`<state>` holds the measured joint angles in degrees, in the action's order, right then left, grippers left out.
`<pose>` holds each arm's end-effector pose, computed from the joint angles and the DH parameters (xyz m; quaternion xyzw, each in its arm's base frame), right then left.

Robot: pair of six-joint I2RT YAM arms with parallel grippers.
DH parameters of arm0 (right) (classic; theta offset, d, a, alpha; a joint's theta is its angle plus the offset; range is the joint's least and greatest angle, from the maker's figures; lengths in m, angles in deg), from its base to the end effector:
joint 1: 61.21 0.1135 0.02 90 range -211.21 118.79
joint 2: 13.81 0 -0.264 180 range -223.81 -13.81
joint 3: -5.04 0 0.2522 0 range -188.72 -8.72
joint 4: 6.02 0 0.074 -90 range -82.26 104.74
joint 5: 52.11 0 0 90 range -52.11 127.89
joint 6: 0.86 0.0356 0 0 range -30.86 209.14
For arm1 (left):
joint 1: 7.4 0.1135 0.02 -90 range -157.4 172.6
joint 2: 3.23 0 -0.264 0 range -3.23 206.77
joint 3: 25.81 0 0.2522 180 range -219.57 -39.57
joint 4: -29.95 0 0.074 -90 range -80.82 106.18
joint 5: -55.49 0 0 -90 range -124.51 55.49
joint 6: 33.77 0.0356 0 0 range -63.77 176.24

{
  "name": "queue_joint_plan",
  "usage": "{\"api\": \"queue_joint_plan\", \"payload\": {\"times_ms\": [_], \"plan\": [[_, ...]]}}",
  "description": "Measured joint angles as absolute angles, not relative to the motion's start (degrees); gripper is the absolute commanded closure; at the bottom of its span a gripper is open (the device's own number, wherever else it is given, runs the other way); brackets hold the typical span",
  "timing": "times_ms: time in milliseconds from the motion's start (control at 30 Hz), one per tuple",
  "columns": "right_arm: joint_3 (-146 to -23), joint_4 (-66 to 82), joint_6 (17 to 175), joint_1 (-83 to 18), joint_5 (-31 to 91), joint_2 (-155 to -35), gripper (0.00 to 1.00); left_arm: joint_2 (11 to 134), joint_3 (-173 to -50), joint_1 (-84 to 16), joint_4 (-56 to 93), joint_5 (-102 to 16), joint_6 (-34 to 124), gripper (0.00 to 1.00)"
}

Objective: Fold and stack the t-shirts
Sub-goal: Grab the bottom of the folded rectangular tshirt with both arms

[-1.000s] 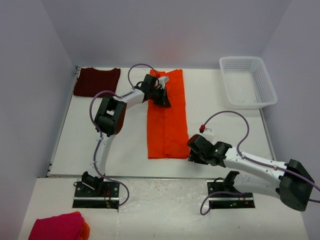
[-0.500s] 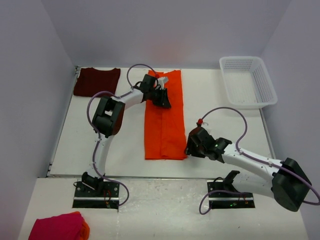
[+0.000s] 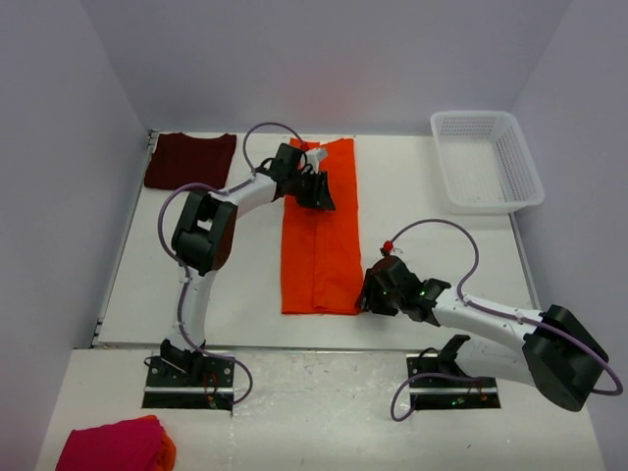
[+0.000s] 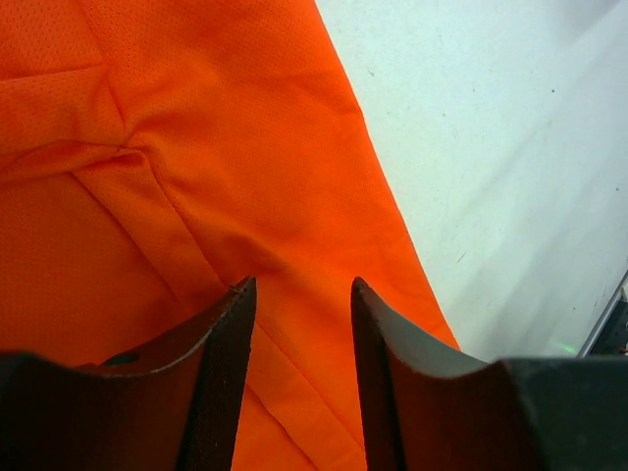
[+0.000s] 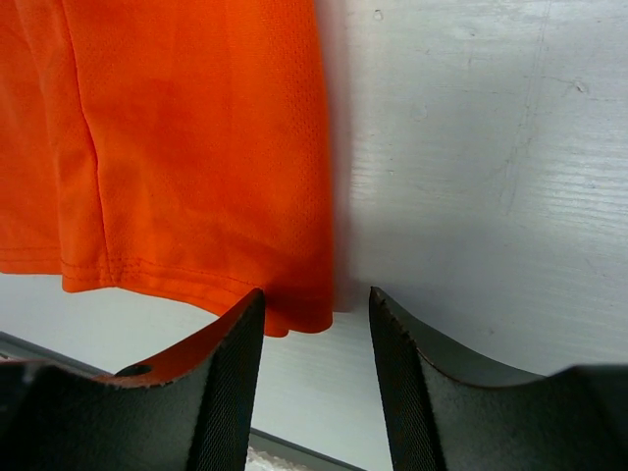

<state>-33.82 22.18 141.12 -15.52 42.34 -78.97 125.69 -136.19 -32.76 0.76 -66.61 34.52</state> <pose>0.1408 0.1403 0.1522 0.0640 0.9496 0.2050 0.2284 0.4392 -0.2291 0.1616 0.1282 0.8927 -0.3748 0.2147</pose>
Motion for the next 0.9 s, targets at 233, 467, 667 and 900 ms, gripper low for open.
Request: {"api": "queue_joint_plan", "payload": {"times_ms": [233,467,667,900], "plan": [[-33.45,21.19,141.23,-15.35,41.27,-78.89,0.52,123.53,-132.34,-32.76,0.7,-64.29,33.27,0.54],[-32.88,20.27,141.76,-14.6,41.07,-78.64,0.55,113.89,-121.02,-32.74,0.33,-53.36,30.15,0.54],[-32.86,17.89,142.28,-13.8,40.7,-80.2,0.6,99.24,-108.84,-32.56,0.94,-43.79,25.8,0.54],[-32.64,17.48,142.7,-13.49,40.72,-80.59,0.74,89.85,-99.95,-32.56,1.92,-40.01,23.74,0.53]]}}
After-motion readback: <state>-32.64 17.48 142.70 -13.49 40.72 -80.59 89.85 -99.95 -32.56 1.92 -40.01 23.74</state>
